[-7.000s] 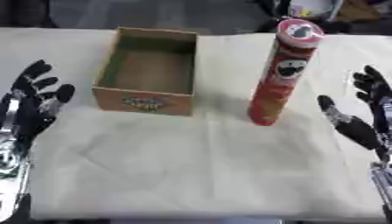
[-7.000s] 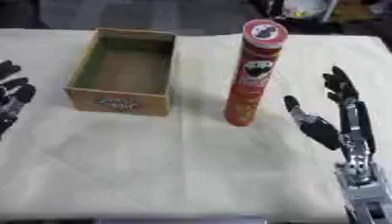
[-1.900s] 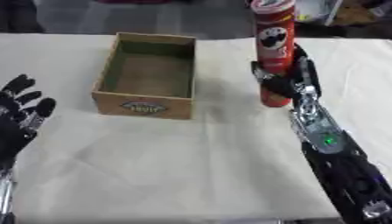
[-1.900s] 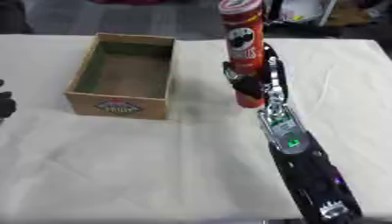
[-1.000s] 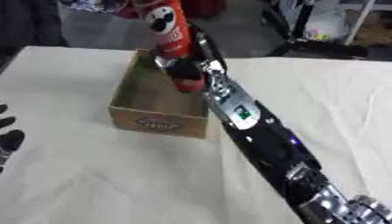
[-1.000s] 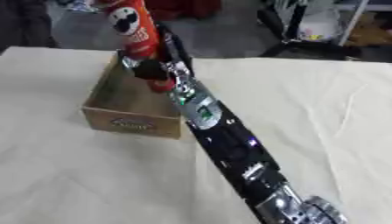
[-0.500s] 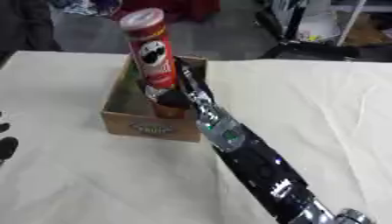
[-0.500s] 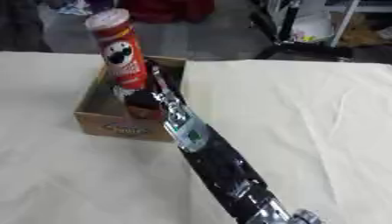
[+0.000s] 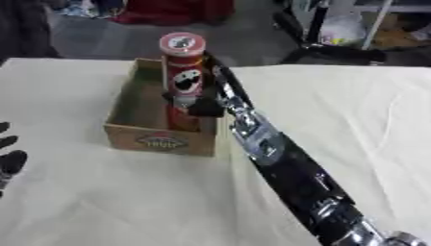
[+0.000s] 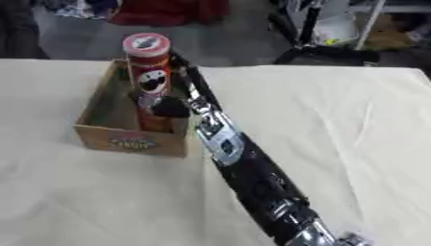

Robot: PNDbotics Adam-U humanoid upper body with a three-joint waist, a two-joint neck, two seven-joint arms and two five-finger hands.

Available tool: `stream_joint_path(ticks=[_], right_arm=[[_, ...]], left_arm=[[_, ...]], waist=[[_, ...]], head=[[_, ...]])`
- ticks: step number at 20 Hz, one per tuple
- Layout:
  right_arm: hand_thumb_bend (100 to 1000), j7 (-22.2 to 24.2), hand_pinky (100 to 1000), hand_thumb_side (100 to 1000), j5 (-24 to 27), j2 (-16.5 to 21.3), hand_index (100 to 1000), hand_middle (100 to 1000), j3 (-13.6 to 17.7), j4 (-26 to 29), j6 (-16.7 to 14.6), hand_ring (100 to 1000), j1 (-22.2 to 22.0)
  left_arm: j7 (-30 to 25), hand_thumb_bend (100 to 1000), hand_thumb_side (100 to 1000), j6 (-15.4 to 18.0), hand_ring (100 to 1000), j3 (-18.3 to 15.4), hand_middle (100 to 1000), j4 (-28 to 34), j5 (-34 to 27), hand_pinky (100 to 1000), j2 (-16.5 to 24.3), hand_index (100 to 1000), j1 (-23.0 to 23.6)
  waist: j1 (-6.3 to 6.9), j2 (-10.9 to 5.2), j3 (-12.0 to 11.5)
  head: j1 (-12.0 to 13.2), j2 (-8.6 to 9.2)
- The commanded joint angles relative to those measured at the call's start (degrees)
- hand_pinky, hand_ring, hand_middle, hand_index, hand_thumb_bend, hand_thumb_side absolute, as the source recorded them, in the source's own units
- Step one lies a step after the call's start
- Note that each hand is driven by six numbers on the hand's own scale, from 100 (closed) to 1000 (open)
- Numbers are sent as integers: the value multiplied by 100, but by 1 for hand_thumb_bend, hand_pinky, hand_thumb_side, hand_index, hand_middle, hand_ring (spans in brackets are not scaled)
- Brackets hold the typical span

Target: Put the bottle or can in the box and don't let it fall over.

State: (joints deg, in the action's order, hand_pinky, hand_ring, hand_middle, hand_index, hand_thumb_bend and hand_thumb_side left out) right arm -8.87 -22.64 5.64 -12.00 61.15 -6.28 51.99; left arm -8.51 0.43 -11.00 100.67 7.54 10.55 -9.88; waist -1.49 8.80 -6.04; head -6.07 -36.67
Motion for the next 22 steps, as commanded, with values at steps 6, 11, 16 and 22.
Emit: stream_joint_path(ticks=[6,11,16,22], right_arm=[[574,183,992,403,504,1107,1000,852,318,1279,59,913,-820],[536,-11,979,352,1002,1501,1000,852,662,1904,286,907,-1632],[512,-319,953,313,1071,1475,1000,851,1214,2065,315,887,-2401],[488,-526,946,218,607,1173,1000,854,1589,2437,133,890,-3376]], left_arm=[[80,775,630,-20,851,-135,875,92,42,755,176,959,71],[100,772,630,-26,850,-168,875,108,52,755,188,959,72],[118,771,632,-33,850,-200,875,109,60,755,188,959,121],[97,769,632,-30,850,-197,874,89,62,756,168,959,156]], waist=[[-70,-139,391],[-89,-140,660],[-61,-160,834],[-26,-234,879]], head=[[349,-15],[516,-26],[688,-88],[728,-162]])
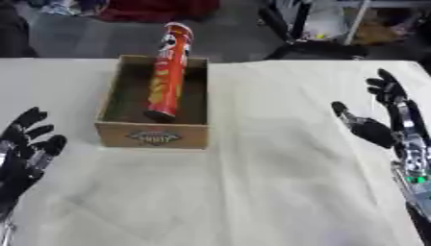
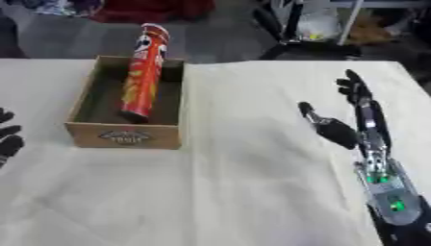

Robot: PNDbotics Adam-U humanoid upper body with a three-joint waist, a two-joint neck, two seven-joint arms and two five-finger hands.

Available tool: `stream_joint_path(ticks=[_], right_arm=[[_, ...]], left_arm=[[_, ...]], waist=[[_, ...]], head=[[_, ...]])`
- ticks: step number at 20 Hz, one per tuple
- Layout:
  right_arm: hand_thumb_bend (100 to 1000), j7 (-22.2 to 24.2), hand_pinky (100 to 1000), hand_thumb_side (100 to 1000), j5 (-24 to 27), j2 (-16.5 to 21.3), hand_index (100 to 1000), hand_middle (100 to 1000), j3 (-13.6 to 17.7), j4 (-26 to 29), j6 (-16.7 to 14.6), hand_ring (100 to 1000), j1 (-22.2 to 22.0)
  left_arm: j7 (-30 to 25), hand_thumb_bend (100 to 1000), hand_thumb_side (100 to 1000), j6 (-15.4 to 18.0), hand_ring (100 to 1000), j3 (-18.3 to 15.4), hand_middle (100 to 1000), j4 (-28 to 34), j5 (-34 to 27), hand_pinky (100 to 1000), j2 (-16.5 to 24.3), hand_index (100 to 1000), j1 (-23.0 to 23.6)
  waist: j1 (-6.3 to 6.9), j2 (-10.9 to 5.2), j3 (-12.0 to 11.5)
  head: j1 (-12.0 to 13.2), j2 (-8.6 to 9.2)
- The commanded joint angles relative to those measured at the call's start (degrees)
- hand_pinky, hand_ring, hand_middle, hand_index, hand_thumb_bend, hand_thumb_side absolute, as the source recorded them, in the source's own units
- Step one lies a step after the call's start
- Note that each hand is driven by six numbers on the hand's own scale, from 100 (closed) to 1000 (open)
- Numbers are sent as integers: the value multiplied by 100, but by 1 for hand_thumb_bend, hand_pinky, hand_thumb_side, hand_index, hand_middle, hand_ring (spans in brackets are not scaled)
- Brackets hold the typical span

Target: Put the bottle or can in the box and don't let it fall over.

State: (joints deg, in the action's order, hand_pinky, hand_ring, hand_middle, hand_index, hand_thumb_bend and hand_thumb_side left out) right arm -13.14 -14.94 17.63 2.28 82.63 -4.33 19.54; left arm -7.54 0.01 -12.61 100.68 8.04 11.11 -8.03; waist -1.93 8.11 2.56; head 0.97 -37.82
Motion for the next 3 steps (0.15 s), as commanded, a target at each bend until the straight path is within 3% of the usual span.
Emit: stream_joint_path(ticks=[1,3], right_arm=[[488,-129,943,202,-200,-76,1000,852,193,379,-83,888,-300],[488,-201,939,205,-233,-177,1000,849,249,577,-122,887,-641]], left_arm=[[-15,768,632,15,850,-23,874,83,12,756,109,959,-25],[-45,768,632,20,850,-4,874,73,12,756,96,959,-6]], waist=[[24,-181,30],[41,-219,32]], head=[[28,-76],[37,-119]])
